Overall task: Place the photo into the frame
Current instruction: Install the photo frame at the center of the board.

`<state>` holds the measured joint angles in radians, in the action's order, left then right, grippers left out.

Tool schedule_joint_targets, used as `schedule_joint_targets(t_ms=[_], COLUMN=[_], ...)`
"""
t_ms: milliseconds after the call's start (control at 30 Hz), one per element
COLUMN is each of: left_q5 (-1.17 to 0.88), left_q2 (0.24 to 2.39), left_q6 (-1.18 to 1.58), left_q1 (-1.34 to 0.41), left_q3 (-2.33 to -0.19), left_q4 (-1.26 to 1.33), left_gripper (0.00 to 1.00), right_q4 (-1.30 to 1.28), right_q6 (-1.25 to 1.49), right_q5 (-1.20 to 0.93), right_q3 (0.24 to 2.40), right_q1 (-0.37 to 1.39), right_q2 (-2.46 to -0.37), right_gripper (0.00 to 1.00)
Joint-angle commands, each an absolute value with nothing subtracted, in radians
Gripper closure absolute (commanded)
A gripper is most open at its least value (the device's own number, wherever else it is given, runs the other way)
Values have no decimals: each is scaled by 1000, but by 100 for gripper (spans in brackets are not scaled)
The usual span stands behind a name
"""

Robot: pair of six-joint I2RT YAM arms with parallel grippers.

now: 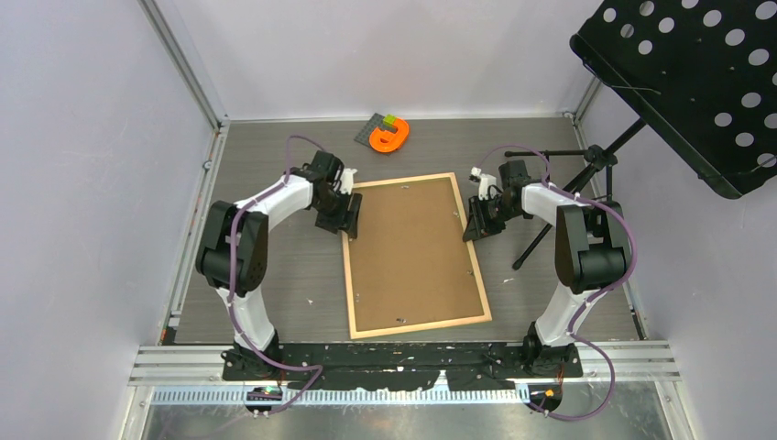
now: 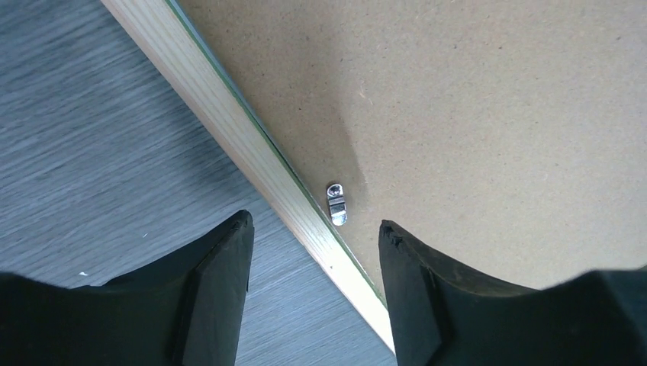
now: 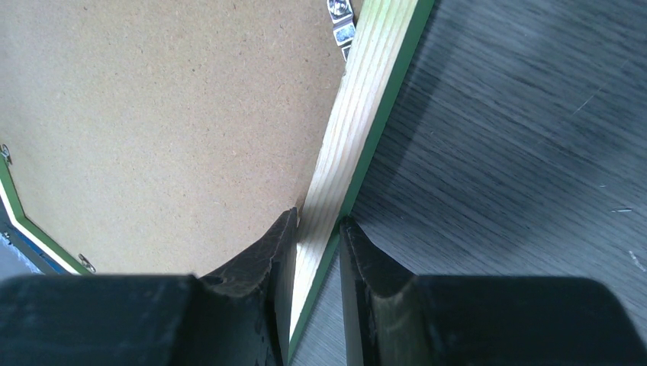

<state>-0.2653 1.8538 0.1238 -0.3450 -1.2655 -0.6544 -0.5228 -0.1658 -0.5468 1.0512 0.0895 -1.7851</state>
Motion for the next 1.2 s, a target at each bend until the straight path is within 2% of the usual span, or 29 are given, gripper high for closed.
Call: schedule_joint_targets(t_ms=[0,167,433,833,1167], left_q5=[-275,-268,-241,-209,-187], left_q2=[1813,1832,1873,1901,1893], left_q6=[118,114,110,113,118], left_q1=[-347,-348,-351,-371,-371], left_q3=[-1286,-1275,-1274,-1273,-1272], left_q4=[-627,-627,-630,-627,-620], left_gripper=[39,41,56,58,79], right_q4=[-530,-531,-531,-533,-533], right_q6=[-189,-189,-188,-188,-187], right_q5=[-563,-564,-569,-577,-581], right_q3=[1068,1069,1069,1071,1071], right_q1=[85,85,81,77,75], right_q2=[-1793,-1793,-1795,-1800,-1801], right_gripper=[94,94,94,94,94])
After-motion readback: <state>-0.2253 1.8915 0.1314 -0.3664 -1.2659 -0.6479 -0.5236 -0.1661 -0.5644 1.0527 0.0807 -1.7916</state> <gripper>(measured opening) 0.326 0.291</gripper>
